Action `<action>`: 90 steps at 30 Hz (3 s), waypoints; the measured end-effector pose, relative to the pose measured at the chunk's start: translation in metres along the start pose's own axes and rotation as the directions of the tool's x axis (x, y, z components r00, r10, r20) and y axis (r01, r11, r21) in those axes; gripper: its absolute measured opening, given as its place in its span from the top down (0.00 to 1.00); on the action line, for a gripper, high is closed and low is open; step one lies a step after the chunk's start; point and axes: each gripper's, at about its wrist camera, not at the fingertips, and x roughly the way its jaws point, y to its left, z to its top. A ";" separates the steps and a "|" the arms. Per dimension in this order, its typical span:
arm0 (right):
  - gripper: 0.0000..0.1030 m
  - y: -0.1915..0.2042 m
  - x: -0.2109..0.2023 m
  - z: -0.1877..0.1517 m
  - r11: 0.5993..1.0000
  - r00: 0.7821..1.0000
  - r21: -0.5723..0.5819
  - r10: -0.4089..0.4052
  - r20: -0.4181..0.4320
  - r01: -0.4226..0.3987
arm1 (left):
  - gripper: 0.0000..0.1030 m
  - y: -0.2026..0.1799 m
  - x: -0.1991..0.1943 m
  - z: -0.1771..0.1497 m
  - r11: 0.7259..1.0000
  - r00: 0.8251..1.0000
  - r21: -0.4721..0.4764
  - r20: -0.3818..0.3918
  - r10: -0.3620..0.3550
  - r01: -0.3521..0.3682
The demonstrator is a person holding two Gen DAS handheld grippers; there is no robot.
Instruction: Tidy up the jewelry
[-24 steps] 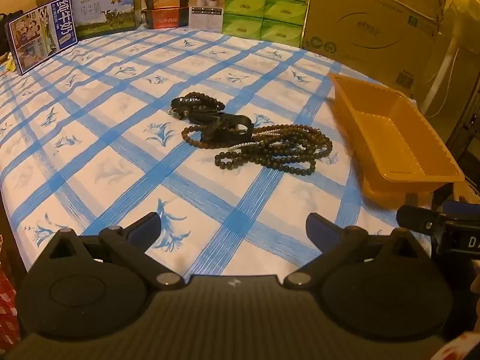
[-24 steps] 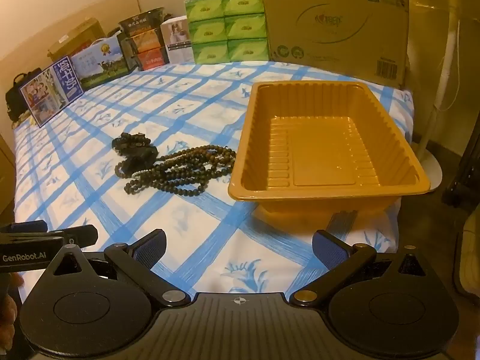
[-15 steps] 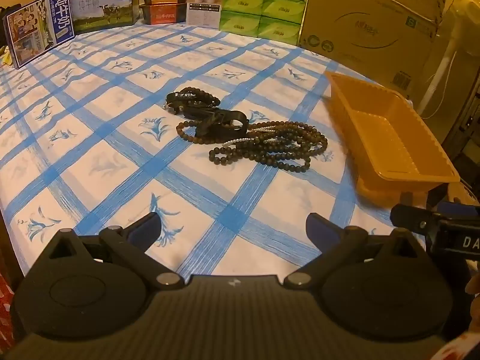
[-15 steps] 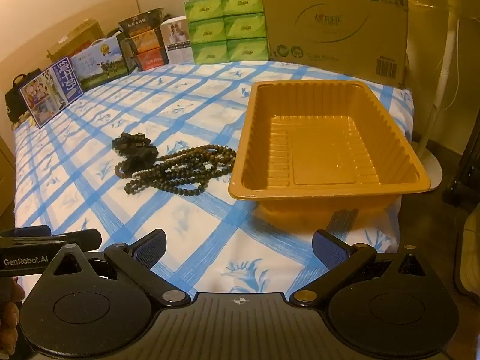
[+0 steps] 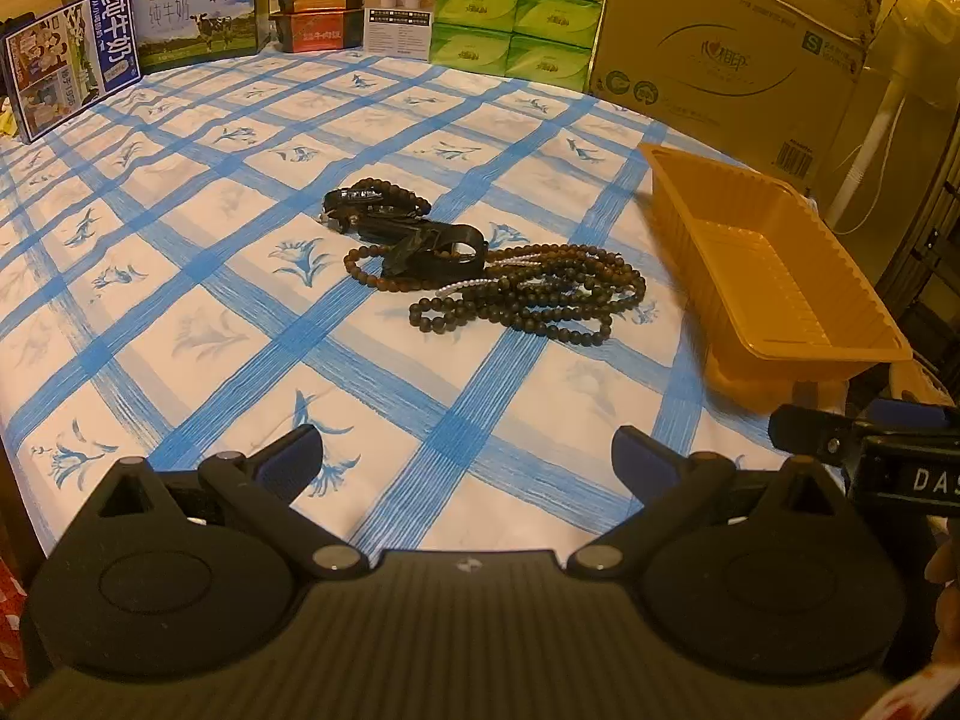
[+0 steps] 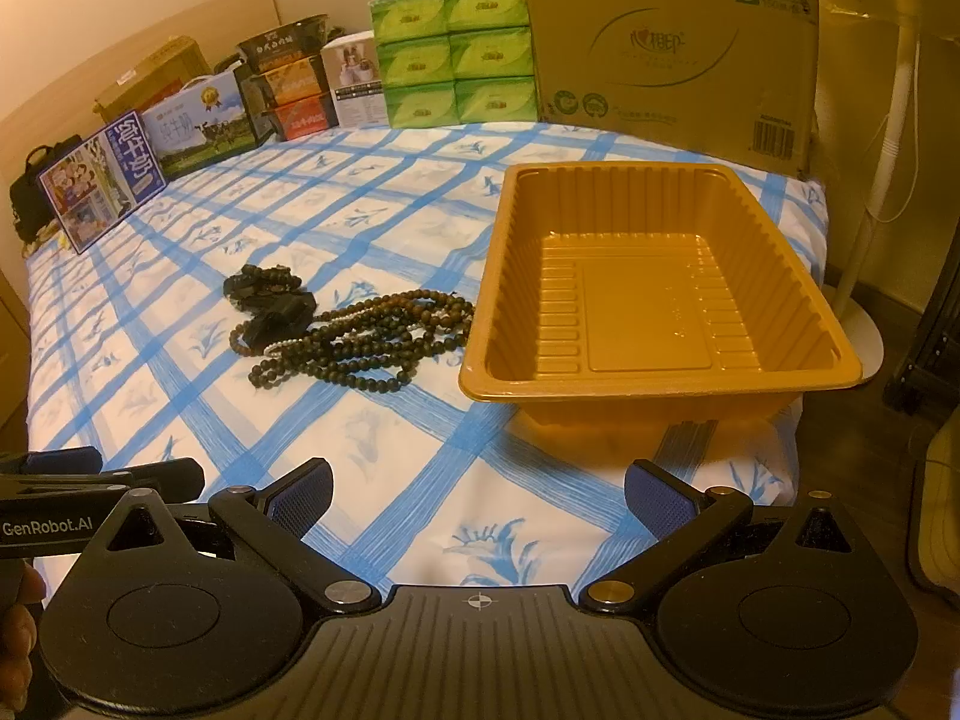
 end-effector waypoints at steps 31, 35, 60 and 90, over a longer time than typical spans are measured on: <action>0.00 0.000 0.002 0.003 1.000 1.000 0.007 -0.005 0.004 0.005 | 0.01 -0.002 0.000 0.002 1.000 1.000 0.003 -0.001 -0.012 0.012; 0.00 0.001 0.002 0.003 1.000 1.000 0.006 -0.006 0.005 0.006 | 0.01 -0.002 0.000 0.002 1.000 1.000 0.003 -0.001 -0.012 0.012; 0.00 -0.001 0.001 0.004 1.000 1.000 0.007 -0.006 0.006 0.006 | 0.01 -0.004 0.000 0.001 1.000 1.000 0.003 -0.002 -0.015 0.015; 0.15 -0.111 -0.029 0.026 0.938 0.902 0.325 -0.239 0.360 0.119 | 0.02 0.027 0.014 0.018 0.945 0.976 -0.244 0.090 -0.200 0.216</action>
